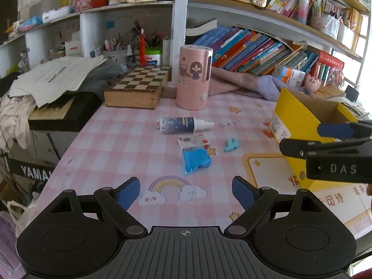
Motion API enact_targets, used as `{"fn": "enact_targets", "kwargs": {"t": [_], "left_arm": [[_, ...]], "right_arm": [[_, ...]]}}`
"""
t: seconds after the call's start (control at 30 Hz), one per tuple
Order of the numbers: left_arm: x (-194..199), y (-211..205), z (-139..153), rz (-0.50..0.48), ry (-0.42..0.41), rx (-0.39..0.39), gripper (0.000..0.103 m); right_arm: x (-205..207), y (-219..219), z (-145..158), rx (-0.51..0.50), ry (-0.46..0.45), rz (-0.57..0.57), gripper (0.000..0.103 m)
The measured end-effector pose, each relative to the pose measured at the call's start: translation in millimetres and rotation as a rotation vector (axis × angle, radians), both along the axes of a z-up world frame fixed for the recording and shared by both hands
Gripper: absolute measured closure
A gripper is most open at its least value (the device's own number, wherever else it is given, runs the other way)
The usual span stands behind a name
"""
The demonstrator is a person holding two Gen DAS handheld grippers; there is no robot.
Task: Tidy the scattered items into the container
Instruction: 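Move the left tool to the blue bag while the right tool approaches the light-blue clip, then close the left tool on the blue bag while the right tool grasps the light-blue clip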
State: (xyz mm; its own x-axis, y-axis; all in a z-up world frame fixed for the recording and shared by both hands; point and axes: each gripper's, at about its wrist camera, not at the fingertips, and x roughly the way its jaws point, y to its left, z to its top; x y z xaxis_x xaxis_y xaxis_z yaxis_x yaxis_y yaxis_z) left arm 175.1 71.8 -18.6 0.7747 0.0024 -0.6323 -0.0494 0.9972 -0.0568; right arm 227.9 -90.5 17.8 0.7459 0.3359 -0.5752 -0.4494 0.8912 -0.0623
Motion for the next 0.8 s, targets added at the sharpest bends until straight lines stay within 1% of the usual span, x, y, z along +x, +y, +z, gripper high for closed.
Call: {"fn": "enact_targets", "kwargs": {"t": [0.1,0.27,0.5,0.6,0.67,0.8], "left_arm": [[10,-2,-2,-0.006,0.004,0.006,0.015],[25,-6,-9,-0.025,0.01,0.007,0.016],[54,-4,-20,-0.034,0.025,0.031,0.017],[71,-3,-26,-0.033,0.032,0.037,0.018],[83,-1,-32,-0.03,0.044,0.028,0.021],[104,-1,-45,-0.024,0.073,0.003,0.023]], "right_arm": [[13,3,1,0.01,0.009,0.017,0.025],[33,9,-2,0.022,0.049,0.044,0.028],[55,30,-8,0.027,0.088,0.105,0.028],[69,36,-17,0.03,0.135,0.094,0.033],[80,38,-24,0.025,0.175,0.07,0.044],[102,40,-36,0.032,0.24,0.019,0.044]]}}
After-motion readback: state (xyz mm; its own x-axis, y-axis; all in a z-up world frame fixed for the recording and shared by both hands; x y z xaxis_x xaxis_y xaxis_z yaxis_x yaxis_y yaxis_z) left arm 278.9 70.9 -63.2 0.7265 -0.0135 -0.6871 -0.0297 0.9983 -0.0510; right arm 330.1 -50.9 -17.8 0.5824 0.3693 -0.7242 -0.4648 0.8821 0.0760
